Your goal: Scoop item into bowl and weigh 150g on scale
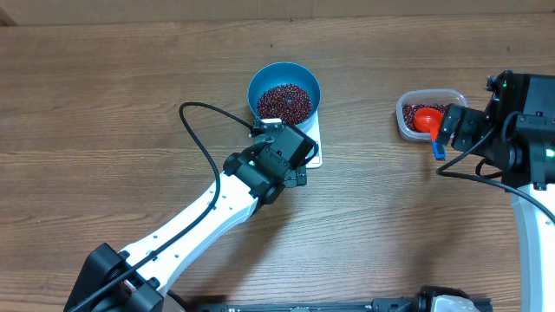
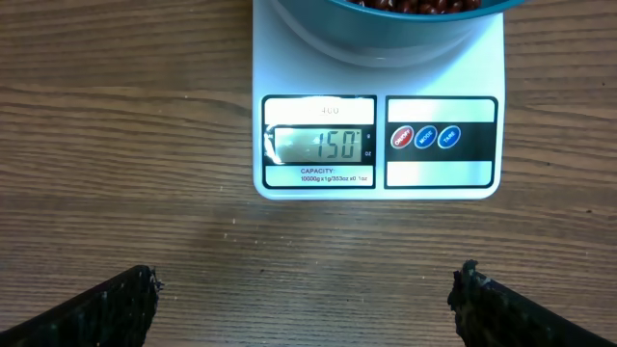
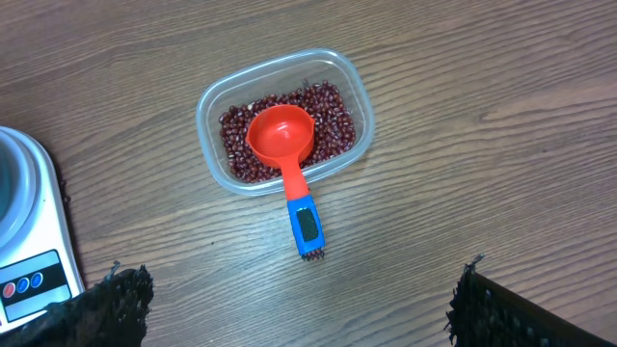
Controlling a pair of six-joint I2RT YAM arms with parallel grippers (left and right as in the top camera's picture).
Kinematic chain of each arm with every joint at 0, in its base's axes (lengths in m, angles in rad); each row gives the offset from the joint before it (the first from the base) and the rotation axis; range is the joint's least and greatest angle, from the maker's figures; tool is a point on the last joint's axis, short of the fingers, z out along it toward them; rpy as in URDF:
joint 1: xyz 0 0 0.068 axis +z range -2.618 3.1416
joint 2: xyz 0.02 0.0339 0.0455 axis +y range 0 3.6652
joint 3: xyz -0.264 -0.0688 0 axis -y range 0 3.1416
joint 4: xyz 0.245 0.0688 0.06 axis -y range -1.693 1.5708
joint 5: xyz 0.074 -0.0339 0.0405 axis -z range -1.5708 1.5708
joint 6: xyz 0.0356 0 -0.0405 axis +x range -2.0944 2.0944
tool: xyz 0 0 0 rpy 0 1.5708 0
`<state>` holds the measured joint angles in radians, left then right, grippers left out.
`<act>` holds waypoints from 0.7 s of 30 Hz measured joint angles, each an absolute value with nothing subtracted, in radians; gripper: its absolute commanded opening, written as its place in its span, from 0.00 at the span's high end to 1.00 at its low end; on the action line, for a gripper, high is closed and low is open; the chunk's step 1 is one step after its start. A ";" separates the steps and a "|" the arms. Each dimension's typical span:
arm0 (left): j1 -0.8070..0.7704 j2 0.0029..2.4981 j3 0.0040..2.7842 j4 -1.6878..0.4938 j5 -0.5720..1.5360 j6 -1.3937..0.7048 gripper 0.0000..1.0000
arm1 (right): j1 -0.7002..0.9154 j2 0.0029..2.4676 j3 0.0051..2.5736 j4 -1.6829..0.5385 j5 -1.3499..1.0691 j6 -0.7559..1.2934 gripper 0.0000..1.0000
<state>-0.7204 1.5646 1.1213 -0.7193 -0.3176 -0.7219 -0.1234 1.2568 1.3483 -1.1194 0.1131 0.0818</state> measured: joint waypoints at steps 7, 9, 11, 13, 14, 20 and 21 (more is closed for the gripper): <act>-0.719 1.565 1.121 -0.718 -0.291 -0.709 0.01 | -0.123 1.257 1.348 -1.120 0.113 0.082 0.00; -0.721 1.562 1.121 -0.714 -0.287 -0.688 0.00 | -0.123 1.257 1.348 -1.119 0.113 0.082 0.00; -0.721 1.539 1.105 -0.672 -0.284 -0.662 0.00 | -0.123 1.257 1.348 -1.119 0.113 0.081 0.00; -0.725 1.488 1.071 -0.587 -0.281 -0.627 0.00 | -0.123 1.257 1.348 -1.119 0.113 0.081 0.00; -0.728 1.455 1.050 -0.537 -0.281 -0.611 0.00 | -0.123 1.257 1.348 -1.119 0.113 0.082 0.00; -0.738 1.201 0.741 -0.019 -0.277 -0.507 0.00 | -0.124 1.257 1.348 -1.119 0.113 0.082 0.00; -0.738 1.169 0.670 0.085 -0.278 -0.489 0.00 | -0.123 1.257 1.348 -1.119 0.113 0.082 0.00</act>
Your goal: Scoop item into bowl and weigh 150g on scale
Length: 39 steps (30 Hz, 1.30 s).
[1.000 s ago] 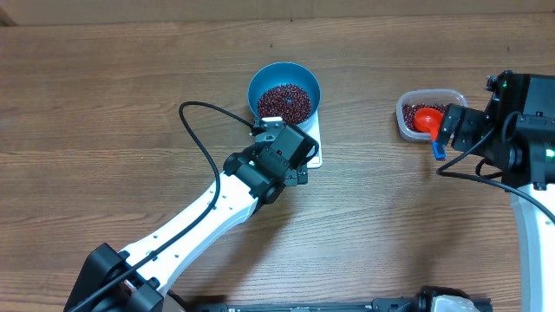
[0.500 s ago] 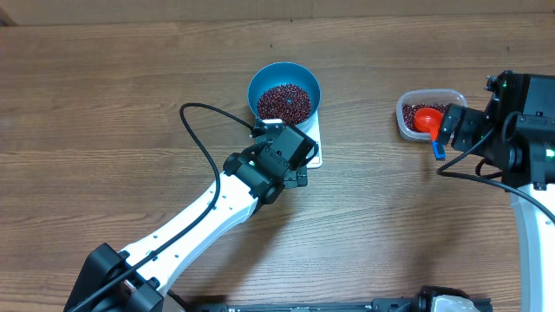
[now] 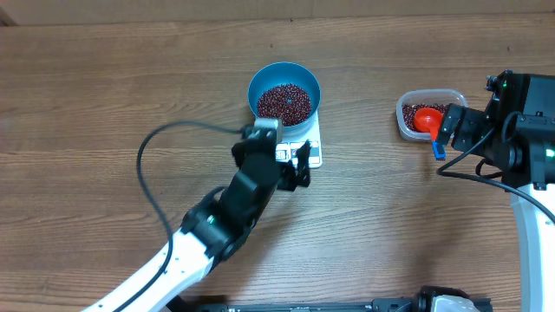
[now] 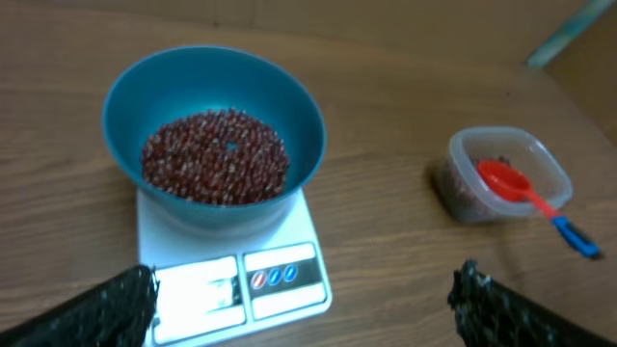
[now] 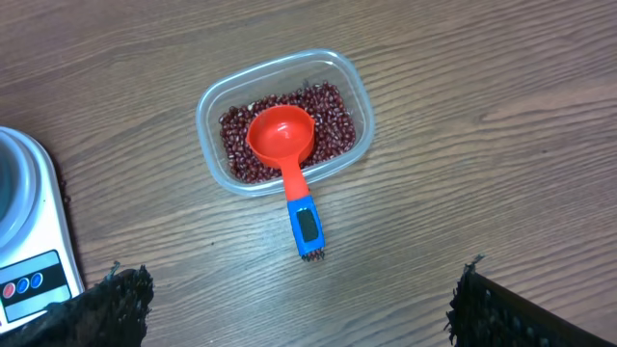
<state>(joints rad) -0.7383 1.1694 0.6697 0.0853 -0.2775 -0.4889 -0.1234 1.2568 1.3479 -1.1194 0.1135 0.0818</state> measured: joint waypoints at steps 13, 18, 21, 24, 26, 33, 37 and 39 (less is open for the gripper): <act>-0.738 0.862 0.136 0.712 -0.278 -0.241 0.01 | -0.124 1.257 1.348 -1.119 0.113 0.082 0.00; -0.738 0.687 0.016 0.707 -0.283 -0.182 0.01 | -0.124 1.258 1.348 -1.119 0.113 0.082 0.00; -0.733 0.609 0.009 0.647 -0.284 -0.150 0.00 | -0.123 1.258 1.348 -1.119 0.113 0.081 0.00; -0.708 0.554 0.010 0.566 -0.285 -0.137 0.00 | -0.123 1.258 1.348 -1.119 0.113 0.081 0.00; -0.680 0.521 0.009 0.488 -0.286 -0.128 0.00 | -0.123 1.258 1.348 -1.119 0.113 0.082 0.00; -0.492 0.332 0.008 0.158 -0.205 -0.120 0.00 | -0.123 1.260 1.348 -1.119 0.113 0.081 0.00; -0.341 0.166 0.012 -0.058 -0.065 -0.118 0.00 | -0.123 1.260 1.348 -1.119 0.113 0.081 0.00; -0.280 0.133 0.009 -0.075 -0.036 -0.119 0.00 | -0.123 1.261 1.348 -1.120 0.113 0.081 0.00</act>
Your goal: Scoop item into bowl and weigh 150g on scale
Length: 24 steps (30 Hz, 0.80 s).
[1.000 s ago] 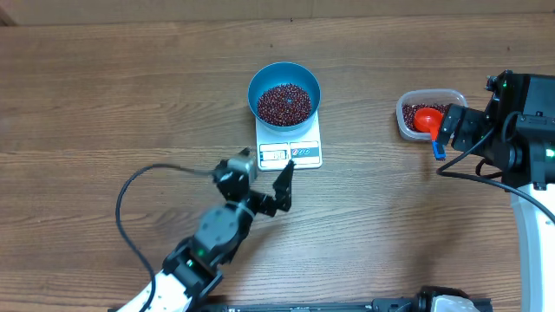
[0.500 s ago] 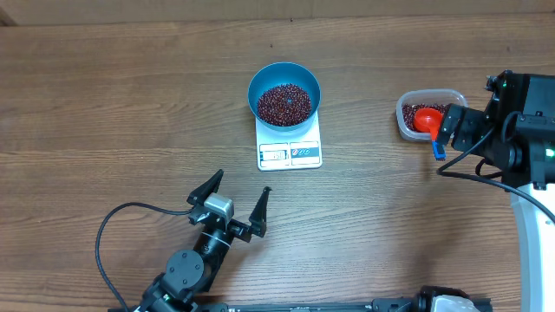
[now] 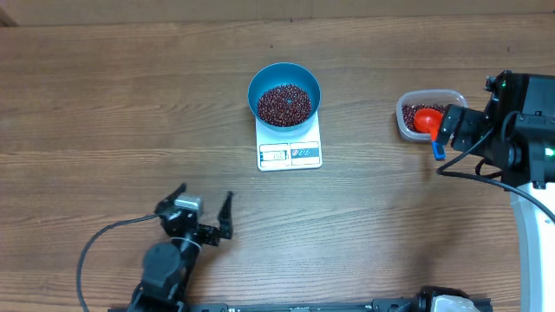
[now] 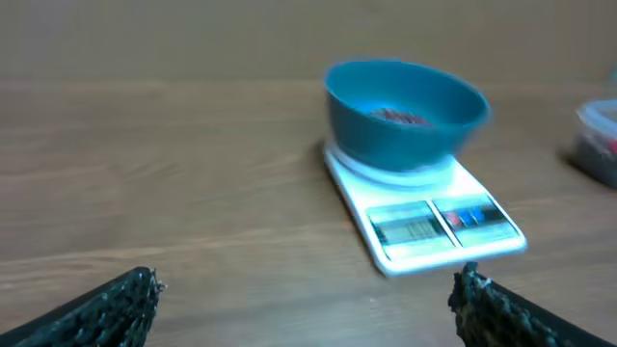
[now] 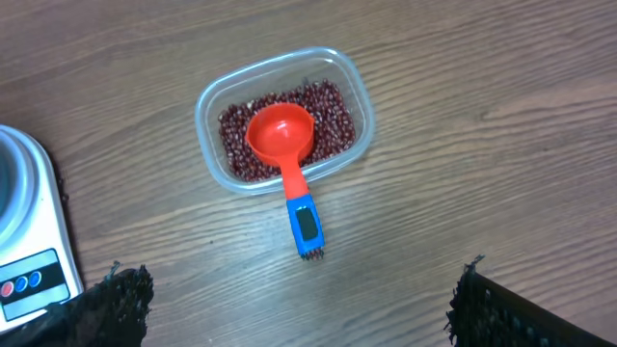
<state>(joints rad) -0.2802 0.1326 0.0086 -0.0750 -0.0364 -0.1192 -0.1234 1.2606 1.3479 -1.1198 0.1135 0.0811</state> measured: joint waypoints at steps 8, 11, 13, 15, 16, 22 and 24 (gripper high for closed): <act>-0.154 0.118 0.009 -0.077 0.012 -0.179 0.00 | -0.123 1.261 1.348 -1.120 0.116 0.082 0.00; -0.150 0.116 0.009 -0.077 0.015 -0.193 0.00 | -0.124 1.261 1.348 -1.119 0.116 0.082 0.00; -0.150 0.099 0.009 -0.077 0.015 -0.202 0.00 | -0.123 1.261 1.348 -1.119 0.116 0.082 0.00; -0.150 0.058 0.009 -0.076 0.015 -0.205 0.00 | -0.124 1.261 1.348 -1.119 0.116 0.081 0.00; -0.150 0.041 0.009 -0.076 0.015 -0.207 0.01 | -0.123 1.261 1.348 -1.120 0.116 0.081 0.00; -0.101 0.015 0.009 -0.076 0.016 -0.207 0.00 | -0.123 1.261 1.348 -1.119 0.116 0.082 0.00; -0.059 0.015 0.009 -0.076 0.019 -0.207 0.00 | -0.123 1.261 1.348 -1.120 0.116 0.081 0.00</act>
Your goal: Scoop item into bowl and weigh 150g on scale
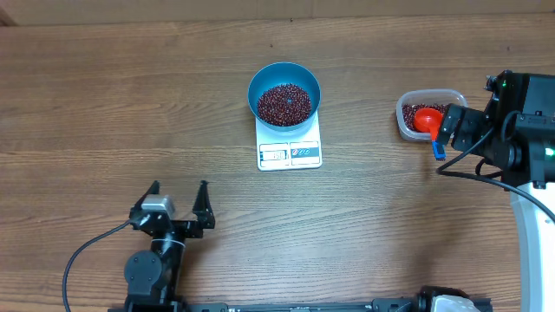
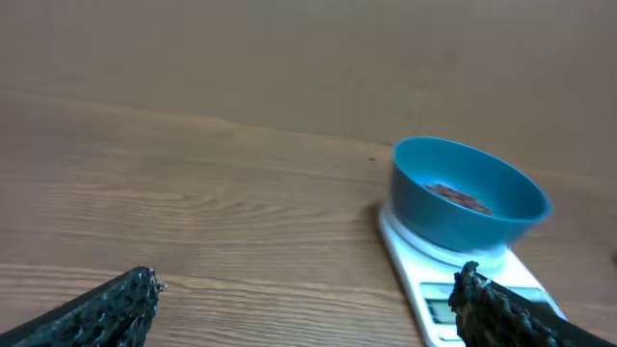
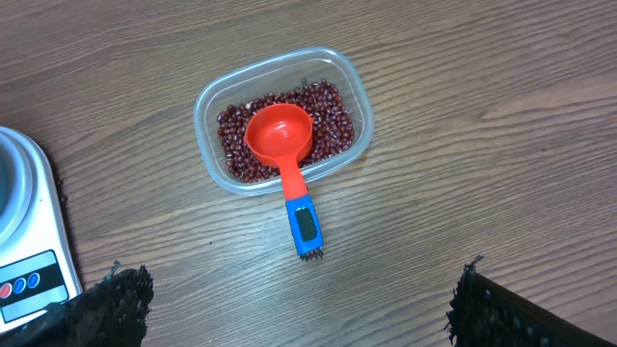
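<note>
A blue bowl (image 1: 284,94) of dark red beans stands on the white scale (image 1: 290,152) at the table's middle back; it also shows as the bowl (image 2: 469,195) in the left wrist view. A clear tub (image 3: 282,123) of beans holds a red scoop (image 3: 281,137) with a blue handle that rests over the tub's rim. My left gripper (image 1: 176,204) is open and empty at the near left, far from the scale. My right gripper (image 3: 294,313) hangs open above the table just near of the tub.
The wooden table (image 1: 104,104) fills the overhead view. The right arm's body (image 1: 520,130) stands at the right edge beside the tub. A cable (image 1: 91,256) trails from the left arm at the front edge.
My left gripper has shifted a little to the left and back at the near edge, and its view now looks level at the bowl from farther off. The right arm, scoop and tub are unchanged.
My left gripper hovered open right at the scale, whose display read 150. Then it stood drawn back, looking down on bowl and tub. Later it was far back at the near left, where it stays. The right gripper stayed open over the tub throughout.
</note>
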Controlling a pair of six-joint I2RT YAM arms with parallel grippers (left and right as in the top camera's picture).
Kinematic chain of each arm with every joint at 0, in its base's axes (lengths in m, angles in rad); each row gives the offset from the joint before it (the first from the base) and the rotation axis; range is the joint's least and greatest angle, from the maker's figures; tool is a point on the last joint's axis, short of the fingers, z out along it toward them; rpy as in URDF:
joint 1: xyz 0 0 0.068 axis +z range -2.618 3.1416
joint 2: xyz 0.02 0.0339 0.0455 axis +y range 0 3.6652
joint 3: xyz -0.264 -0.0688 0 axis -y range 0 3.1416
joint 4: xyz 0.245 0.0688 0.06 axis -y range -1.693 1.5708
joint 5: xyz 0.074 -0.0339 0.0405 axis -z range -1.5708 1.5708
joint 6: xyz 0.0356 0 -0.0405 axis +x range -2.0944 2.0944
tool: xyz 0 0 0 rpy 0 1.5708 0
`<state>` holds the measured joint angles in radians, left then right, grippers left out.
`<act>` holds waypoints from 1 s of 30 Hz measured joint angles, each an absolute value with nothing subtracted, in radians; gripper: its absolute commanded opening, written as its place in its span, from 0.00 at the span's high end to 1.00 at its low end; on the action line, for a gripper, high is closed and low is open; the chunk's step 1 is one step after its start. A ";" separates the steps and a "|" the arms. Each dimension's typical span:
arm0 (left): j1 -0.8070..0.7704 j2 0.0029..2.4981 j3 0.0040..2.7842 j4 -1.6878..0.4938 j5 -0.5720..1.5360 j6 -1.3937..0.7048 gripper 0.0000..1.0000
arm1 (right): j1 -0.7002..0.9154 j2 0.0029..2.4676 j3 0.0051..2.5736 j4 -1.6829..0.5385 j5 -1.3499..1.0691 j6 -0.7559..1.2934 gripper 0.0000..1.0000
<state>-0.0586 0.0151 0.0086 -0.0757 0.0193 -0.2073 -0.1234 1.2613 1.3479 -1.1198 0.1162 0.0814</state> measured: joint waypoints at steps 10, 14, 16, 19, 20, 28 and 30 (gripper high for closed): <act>0.066 0.015 0.009 -0.076 0.019 -0.207 0.00 | -0.124 1.261 1.348 -1.119 0.116 0.081 0.00; 0.066 0.015 0.009 -0.076 0.019 -0.185 0.00 | -0.123 1.261 1.348 -1.119 0.117 0.081 0.00; 0.066 0.015 0.009 -0.076 0.019 -0.167 0.01 | -0.123 1.261 1.348 -1.120 0.117 0.081 0.00; 0.066 0.015 0.009 -0.076 0.019 -0.134 0.01 | -0.123 1.261 1.348 -1.119 0.116 0.082 0.00; 0.066 0.015 0.009 -0.076 0.020 -0.121 0.01 | -0.124 1.261 1.348 -1.119 0.116 0.081 0.00; 0.074 0.015 0.009 -0.076 0.023 -0.047 0.00 | -0.123 1.261 1.348 -1.120 0.117 0.081 0.00; 0.075 0.015 0.009 -0.076 0.023 -0.044 0.00 | -0.123 1.261 1.348 -1.119 0.116 0.081 0.00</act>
